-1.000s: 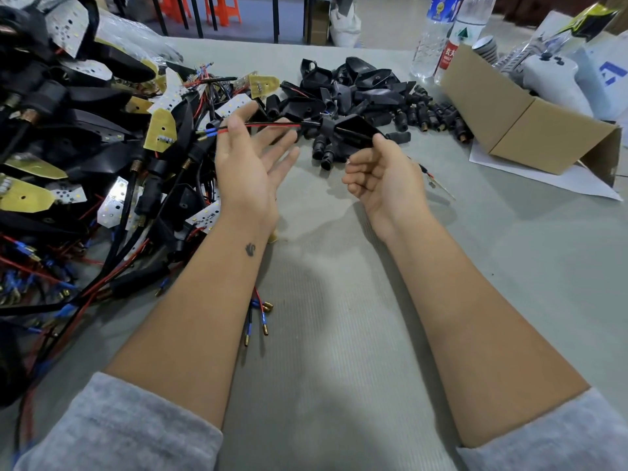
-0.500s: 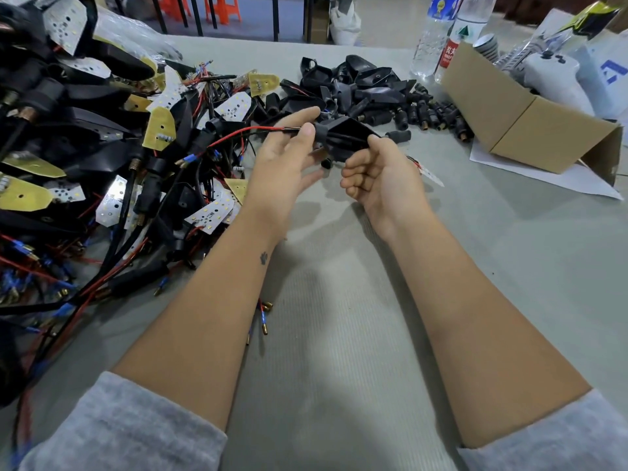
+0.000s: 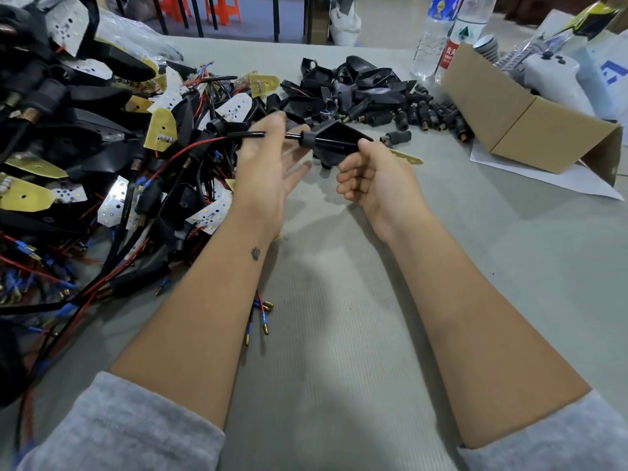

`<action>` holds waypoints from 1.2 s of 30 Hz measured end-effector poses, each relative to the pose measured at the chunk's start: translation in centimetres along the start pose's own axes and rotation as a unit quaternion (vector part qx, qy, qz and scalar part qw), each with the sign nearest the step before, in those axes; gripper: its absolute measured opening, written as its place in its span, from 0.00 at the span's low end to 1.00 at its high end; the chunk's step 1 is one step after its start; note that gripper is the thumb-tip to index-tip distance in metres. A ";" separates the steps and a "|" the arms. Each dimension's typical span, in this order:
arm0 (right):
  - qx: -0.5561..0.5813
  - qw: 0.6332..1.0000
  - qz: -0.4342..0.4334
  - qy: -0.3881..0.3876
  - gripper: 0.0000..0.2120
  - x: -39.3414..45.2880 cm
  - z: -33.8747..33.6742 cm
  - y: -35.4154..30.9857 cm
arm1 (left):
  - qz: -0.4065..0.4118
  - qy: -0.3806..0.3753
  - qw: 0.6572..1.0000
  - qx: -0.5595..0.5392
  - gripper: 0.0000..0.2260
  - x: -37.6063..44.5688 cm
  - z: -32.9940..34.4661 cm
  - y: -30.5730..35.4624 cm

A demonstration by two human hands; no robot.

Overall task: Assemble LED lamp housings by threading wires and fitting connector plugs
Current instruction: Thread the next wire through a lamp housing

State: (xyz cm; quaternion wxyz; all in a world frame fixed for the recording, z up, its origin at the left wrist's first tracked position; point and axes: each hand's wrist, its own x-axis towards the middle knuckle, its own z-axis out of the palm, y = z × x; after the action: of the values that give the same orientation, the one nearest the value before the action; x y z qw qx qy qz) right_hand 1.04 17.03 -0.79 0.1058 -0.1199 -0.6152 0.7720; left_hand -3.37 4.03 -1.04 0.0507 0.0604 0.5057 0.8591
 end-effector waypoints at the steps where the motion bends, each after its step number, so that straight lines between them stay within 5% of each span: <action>1: -0.006 1.000 -0.001 -0.003 0.21 0.0 0.0 0.0 | -0.016 -0.015 1.000 0.019 0.08 -0.1 0.2 -0.2; 5: -0.013 1.000 -0.001 -0.002 0.20 0.0 0.2 0.0 | -0.056 -0.047 0.996 0.047 0.14 -0.2 0.4 -0.7; 12: -0.047 0.998 -0.044 0.014 0.12 -0.3 0.5 -0.1 | -0.048 0.028 0.998 0.011 0.15 0.2 -0.1 -0.7; 18: -0.035 0.988 -0.065 0.137 0.18 -0.2 -0.2 -0.1 | -0.041 0.048 0.998 -0.018 0.15 0.3 0.2 -0.5; 23: -0.033 0.970 -0.066 0.233 0.06 0.4 -0.7 0.1 | -0.045 0.047 0.998 -0.020 0.15 0.3 0.3 -0.5; 36: 0.001 0.972 -0.064 0.225 0.13 0.4 -0.6 -0.4 | -0.043 0.062 0.997 -0.019 0.16 0.5 0.1 -0.6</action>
State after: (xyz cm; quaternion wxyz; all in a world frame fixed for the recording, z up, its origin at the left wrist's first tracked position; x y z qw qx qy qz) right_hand 0.86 17.78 -0.54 0.2908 -0.2507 -0.5814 0.7173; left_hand -3.87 4.52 -1.48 0.0576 -0.0154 0.4935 0.8677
